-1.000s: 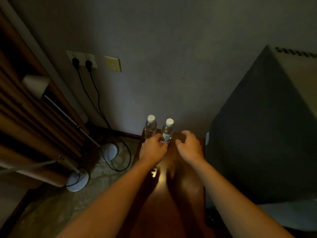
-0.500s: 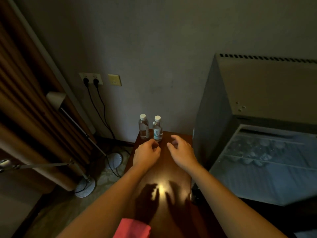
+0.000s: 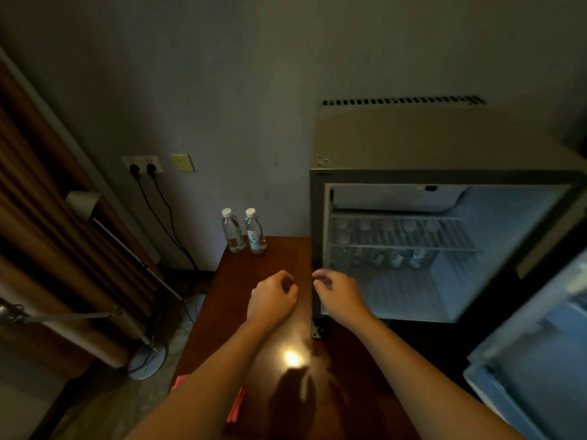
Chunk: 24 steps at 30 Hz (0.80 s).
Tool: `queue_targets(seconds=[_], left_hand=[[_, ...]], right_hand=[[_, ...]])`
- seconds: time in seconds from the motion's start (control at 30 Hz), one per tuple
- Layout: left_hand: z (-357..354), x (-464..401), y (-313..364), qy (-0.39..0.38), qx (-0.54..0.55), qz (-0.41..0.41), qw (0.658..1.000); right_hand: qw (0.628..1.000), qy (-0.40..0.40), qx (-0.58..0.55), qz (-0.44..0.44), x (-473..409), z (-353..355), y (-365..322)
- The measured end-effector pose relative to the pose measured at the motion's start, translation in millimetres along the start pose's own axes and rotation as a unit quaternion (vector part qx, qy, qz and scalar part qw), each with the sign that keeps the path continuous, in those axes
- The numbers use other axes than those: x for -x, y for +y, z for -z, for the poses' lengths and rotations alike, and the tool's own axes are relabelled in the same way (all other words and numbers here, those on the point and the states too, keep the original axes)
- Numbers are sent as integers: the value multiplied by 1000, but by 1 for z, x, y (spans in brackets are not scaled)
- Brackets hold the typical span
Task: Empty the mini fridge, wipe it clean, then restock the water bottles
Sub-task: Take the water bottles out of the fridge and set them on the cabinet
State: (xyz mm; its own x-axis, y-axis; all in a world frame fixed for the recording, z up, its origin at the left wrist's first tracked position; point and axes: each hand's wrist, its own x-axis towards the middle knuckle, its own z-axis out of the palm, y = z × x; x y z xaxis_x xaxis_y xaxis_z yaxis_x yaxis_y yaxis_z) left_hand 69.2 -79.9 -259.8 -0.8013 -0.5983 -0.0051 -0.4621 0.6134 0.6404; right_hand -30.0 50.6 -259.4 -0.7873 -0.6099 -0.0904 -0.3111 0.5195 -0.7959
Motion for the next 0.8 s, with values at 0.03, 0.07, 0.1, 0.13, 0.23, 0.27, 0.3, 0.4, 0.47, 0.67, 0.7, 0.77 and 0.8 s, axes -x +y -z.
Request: queue_targets(seconds=[0.03,0.07,0.1,0.13,0.23,0.27,0.3,0.4,0.47,0.67,0.7,0.77,0.8], left_hand=[[-5,3,8,-5,3,-7,1000],[-10,5,15,-11,7,-12,1000],[-14,7,22,-15,11,-18,1000],[-18,8,29,-20,13,-21,999],[-32,10,47,-35,10,-25,999],[-37,10,51,-42,7,-22,999],[-42,9,55,-48,4,-18,999],[-55,4,62,-63,-3,-5,998],[-63,-2,64,-84,-17,4,996],[-80,-18,57,-132,5,3,991],[-81,-21,54,-134,8,5,991],[-85,-25,50,-141,11,2,990],[-86,-27,48,-147,8,-3,989]], right_hand=[[1000,10,4,-6,4,8,7],[1000,18,9,-11,7,17,13],[999,25,13,-16,10,25,19],[999,30,14,-22,12,32,25],[998,44,7,-45,15,52,40],[998,46,10,-50,15,56,44],[997,47,16,-55,14,60,47],[996,41,23,-74,8,65,57],[996,39,18,-80,2,66,62],[994,35,16,-105,-28,63,68],[993,23,29,-111,-34,63,68],[992,-4,47,-115,-46,59,70],[992,-13,57,-109,-52,57,71]])
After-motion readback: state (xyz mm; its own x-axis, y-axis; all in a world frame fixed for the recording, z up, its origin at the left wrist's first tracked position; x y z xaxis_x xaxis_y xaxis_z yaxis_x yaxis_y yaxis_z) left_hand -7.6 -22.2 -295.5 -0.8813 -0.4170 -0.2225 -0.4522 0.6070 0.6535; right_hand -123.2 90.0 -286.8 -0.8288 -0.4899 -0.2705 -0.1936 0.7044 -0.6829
